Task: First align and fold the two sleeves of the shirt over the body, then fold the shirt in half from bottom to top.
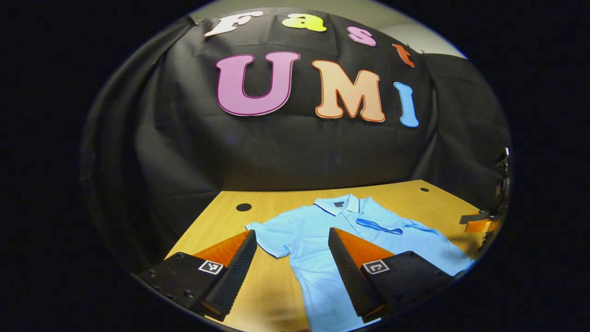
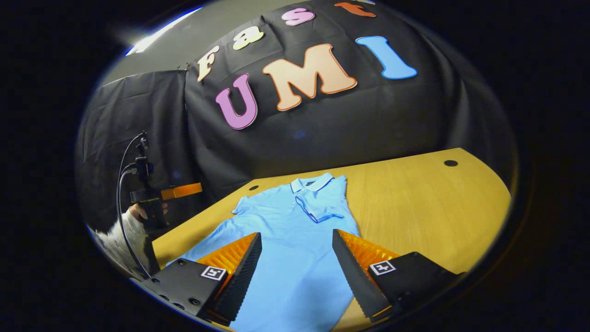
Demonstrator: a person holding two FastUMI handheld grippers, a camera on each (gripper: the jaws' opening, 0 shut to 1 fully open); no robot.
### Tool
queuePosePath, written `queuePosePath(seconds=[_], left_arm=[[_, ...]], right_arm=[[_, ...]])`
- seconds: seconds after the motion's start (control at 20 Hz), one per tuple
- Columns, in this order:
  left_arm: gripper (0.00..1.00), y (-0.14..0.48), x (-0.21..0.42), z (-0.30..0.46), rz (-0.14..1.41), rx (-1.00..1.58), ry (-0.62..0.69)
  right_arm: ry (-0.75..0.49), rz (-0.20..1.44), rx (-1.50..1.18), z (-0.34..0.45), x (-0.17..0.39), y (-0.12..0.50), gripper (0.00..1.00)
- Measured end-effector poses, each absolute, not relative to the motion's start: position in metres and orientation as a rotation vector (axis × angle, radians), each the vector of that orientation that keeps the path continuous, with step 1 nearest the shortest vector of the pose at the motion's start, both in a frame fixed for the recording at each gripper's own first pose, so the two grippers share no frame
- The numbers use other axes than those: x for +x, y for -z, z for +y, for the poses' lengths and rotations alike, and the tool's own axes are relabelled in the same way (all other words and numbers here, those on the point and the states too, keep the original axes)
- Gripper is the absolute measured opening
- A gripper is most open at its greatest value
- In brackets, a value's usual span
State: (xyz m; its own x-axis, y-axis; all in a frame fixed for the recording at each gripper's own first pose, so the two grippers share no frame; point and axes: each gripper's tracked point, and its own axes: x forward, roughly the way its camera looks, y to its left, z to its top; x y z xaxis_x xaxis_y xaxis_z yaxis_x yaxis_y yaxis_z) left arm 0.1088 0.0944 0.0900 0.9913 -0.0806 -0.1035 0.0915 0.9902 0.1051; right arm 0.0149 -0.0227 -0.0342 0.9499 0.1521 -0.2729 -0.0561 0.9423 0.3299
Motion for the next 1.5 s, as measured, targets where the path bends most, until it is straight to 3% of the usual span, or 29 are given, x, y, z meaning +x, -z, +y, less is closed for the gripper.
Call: queuePosePath(seconds=[0.8, 1.15, 1.2, 1.25, 1.5], left_arm=[[0.93, -0.006, 0.268, 0.157, 0.386, 0.028, -0.045], [0.92, 0.024, 0.280, 0.172, 0.448, 0.013, -0.100], [0.92, 0.027, 0.281, 0.174, 0.454, 0.017, -0.108], [0.92, 0.029, 0.281, 0.175, 0.458, 0.017, -0.111], [0.90, 0.035, 0.283, 0.175, 0.470, 0.027, -0.111]], right_arm=[[0.004, 0.229, 0.306, -0.061, -0.022, 0.034, 0.97], [0.002, 0.232, 0.294, -0.062, -0.026, 0.033, 0.97], [0.005, 0.234, 0.297, -0.063, -0.026, 0.034, 0.92], [0.007, 0.234, 0.299, -0.064, -0.026, 0.035, 0.97], [0.018, 0.239, 0.322, -0.070, -0.030, 0.039, 0.97]])
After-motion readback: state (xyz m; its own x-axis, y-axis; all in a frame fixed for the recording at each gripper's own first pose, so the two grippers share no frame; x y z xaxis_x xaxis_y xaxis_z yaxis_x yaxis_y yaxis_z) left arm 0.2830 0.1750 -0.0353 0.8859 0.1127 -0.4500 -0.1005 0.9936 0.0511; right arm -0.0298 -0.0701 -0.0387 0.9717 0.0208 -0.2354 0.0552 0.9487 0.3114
